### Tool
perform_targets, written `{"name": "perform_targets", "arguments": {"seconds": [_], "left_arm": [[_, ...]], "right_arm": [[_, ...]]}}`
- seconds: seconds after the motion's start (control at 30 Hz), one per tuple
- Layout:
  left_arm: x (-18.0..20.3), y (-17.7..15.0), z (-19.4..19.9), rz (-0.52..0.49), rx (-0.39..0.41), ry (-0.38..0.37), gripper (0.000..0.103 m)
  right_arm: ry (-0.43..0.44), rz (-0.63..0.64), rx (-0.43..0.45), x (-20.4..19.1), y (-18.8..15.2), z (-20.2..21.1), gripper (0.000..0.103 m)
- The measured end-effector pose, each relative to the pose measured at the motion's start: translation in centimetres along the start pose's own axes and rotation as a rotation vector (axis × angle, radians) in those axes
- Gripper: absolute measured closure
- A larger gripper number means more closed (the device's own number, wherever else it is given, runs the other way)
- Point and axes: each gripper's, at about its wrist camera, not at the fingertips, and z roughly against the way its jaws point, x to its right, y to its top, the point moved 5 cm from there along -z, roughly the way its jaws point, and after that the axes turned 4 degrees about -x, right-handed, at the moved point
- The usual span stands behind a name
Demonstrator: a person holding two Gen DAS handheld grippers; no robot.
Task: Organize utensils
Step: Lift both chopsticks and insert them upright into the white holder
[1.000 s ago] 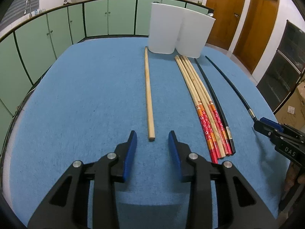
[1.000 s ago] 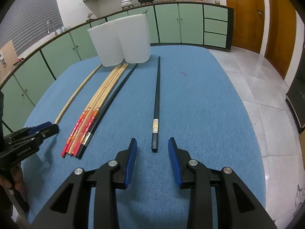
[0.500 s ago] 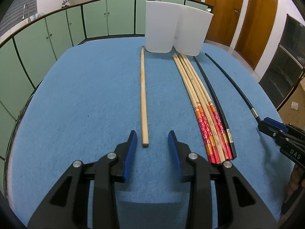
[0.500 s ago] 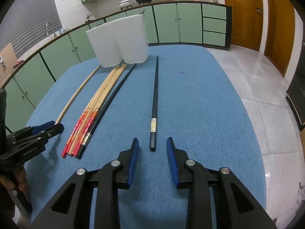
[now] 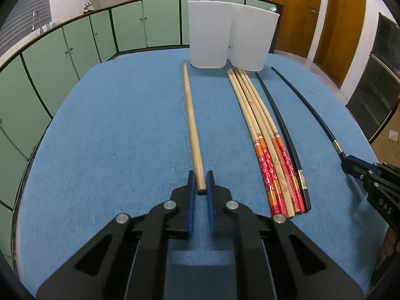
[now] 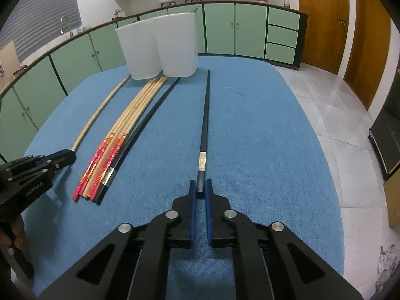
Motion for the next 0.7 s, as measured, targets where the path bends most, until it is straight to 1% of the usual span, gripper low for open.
{"name": "perform_targets", "arguments": {"seconds": [0.17,0.33,0.5,0.7], "left_arm": [[-0.4,0.1,1.0,0.023,0.003,-0.004,0.096],[-1.0,0.8,3.6,0.024,0.06,0.009,0.097],[-1.8,2.3,6.8,0.04,0.138,0.008,0.097],[-1.9,5.4,10.7,0.05,0.248,-0.004,0.097]], "right_arm": [[-0.001,-0.007,0.027,0.4,0.4,1.0,0.097],[-0.016,0.001,0.075,1.2,1.7,3.1,0.097],[-0.027,0.003,0.118,1.6,3.0,5.0,0.097],[-0.008,0.011,0.194,1.9,6.2,8.2,0.097]]}}
